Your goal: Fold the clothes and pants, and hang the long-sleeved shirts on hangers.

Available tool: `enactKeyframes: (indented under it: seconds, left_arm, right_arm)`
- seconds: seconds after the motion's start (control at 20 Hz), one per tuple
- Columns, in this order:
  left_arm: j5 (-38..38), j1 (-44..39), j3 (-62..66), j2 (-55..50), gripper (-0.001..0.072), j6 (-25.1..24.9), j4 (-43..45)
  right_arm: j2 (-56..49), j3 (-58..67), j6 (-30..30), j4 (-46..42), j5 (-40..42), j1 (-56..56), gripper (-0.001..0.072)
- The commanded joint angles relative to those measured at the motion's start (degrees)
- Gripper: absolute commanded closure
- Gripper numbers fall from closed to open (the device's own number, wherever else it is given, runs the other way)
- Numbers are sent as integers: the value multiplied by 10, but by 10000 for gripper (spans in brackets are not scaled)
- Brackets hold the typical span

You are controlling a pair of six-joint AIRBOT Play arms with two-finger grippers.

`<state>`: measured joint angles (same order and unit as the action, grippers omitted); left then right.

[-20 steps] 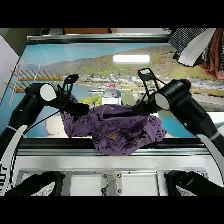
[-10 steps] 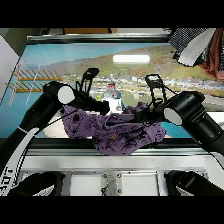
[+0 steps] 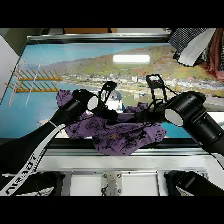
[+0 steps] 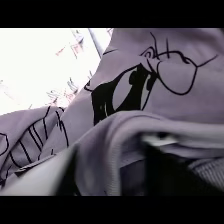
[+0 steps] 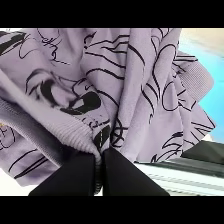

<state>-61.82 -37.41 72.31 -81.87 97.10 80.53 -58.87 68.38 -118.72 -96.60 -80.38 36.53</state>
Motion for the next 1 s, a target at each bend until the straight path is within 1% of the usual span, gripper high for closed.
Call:
enactKeyframes:
  seconds: [0.0, 0.1, 0.2, 0.3, 0.35, 0.5, 0.6, 0.65, 0.8, 0.95]
  left_arm:
    - [18, 18, 4, -5, 690, 18, 9]
    - [-3, 35, 34, 21, 688, 19, 9]
    - [-38, 40, 77, 67, 688, 19, 9]
    - [-71, 27, 96, 120, 688, 19, 9]
    - [-89, 14, 94, 146, 688, 21, 8]
    - [-131, -44, 35, 218, 688, 68, 9]
    - [-130, -80, -21, 261, 688, 110, 9]
    - [-121, -91, -45, 277, 688, 128, 9]
    - [-88, -90, -89, 286, 688, 133, 9]
    - [-53, -41, -93, 250, 688, 132, 9]
  right_arm:
    - [1, 3, 26, -4, -3, -2, 684]
    - [0, 32, 51, -7, -35, -20, 684]
    - [0, 87, 61, -18, -91, -40, 684]
    - [1, 131, 59, -25, -147, -46, 684]
    - [4, 139, 48, -22, -176, -45, 684]
    - [22, 132, -8, -22, -253, -18, 684]
    - [38, 125, -53, -21, -251, 22, 684]
    - [40, 125, -66, -24, -249, 38, 684]
    - [26, 125, -69, -29, -193, 43, 684]
    - [-10, 125, -69, -31, -132, 36, 684]
